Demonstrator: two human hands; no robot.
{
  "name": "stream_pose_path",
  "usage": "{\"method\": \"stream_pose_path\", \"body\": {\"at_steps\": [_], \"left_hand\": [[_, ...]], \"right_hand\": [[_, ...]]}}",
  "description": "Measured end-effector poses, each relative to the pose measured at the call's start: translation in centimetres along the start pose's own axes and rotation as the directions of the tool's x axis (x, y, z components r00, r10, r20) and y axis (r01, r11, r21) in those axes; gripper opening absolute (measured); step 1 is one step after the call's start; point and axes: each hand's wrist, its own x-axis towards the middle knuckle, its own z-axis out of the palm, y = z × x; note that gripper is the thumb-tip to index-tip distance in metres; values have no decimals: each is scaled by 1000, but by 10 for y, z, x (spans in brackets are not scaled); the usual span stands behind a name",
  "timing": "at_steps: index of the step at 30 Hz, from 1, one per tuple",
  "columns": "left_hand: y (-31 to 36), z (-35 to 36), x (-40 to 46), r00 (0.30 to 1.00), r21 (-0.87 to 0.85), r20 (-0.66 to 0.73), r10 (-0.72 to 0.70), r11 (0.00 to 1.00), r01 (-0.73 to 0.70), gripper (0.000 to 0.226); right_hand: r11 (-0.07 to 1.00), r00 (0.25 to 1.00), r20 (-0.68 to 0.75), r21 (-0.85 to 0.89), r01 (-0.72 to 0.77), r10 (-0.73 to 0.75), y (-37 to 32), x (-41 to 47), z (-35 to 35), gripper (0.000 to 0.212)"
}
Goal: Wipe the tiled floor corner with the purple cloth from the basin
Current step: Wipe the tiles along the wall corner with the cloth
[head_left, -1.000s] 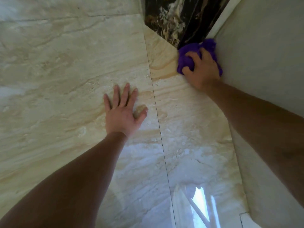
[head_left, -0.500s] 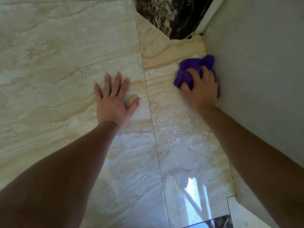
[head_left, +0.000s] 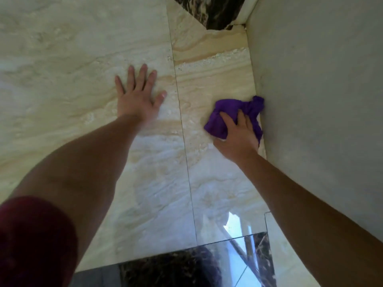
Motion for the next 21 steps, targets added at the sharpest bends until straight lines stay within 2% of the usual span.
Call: {"method": "stream_pose_path", "body": {"at_steps": [3, 4, 6, 8, 10, 12, 13, 14, 15, 16, 17, 18, 19, 21], "left_hand": [[10, -29, 4, 974, -10, 217, -57, 998, 61, 79], [12, -39, -6, 947, -33, 309, -83, 995, 98, 83], [21, -52, -33, 913, 35, 387, -128, 992, 124, 91], [33, -57, -86, 905, 224, 388, -176, 970, 93, 80], [46, -55, -137, 953, 263, 259, -160, 961, 89, 65], [65, -72, -176, 955, 50, 273, -113, 993, 103, 62], [77, -80, -191, 931, -104, 355, -89, 986, 134, 61], [93, -91, -206, 871, -293, 485, -80, 924, 247, 61], [110, -105, -220, 773, -472, 630, -74, 754, 456, 64], [126, -121, -238, 708, -591, 706, -9, 544, 596, 69], [138, -136, -254, 702, -664, 711, 50, 377, 646, 72], [151, -155, -273, 718, -714, 688, 109, 279, 642, 71], [161, -173, -290, 735, -752, 658, 165, 202, 628, 66], [177, -212, -323, 771, -798, 602, 211, 128, 588, 54]], "right_hand": [[1000, 999, 35, -4, 0, 0, -2, -4, -14, 75], [1000, 1000, 14, 4, 1, -1, -7, -18, -9, 73], [1000, 998, -61, 22, -11, 13, -17, -59, 8, 69], [1000, 998, -50, 12, -27, 28, -21, -101, 26, 64], [982, 996, -22, 172, -82, 87, -13, -121, 25, 55], [904, 989, 24, 402, -144, 147, -5, -140, -1, 54], [858, 984, 22, 486, -166, 178, -3, -152, -16, 55], [839, 983, -4, 522, -153, 182, -2, -169, -28, 55], [835, 987, -35, 537, -116, 159, -5, -191, -42, 57], [829, 989, -67, 555, -73, 132, -8, -215, -56, 58], [819, 989, -110, 574, -17, 98, -14, -235, -70, 60], [805, 988, -140, 593, 27, 70, -17, -259, -89, 62], [804, 984, -172, 591, 67, 45, -20, -282, -109, 64], [805, 978, -206, 583, 113, 12, -26, -326, -145, 68]]}}
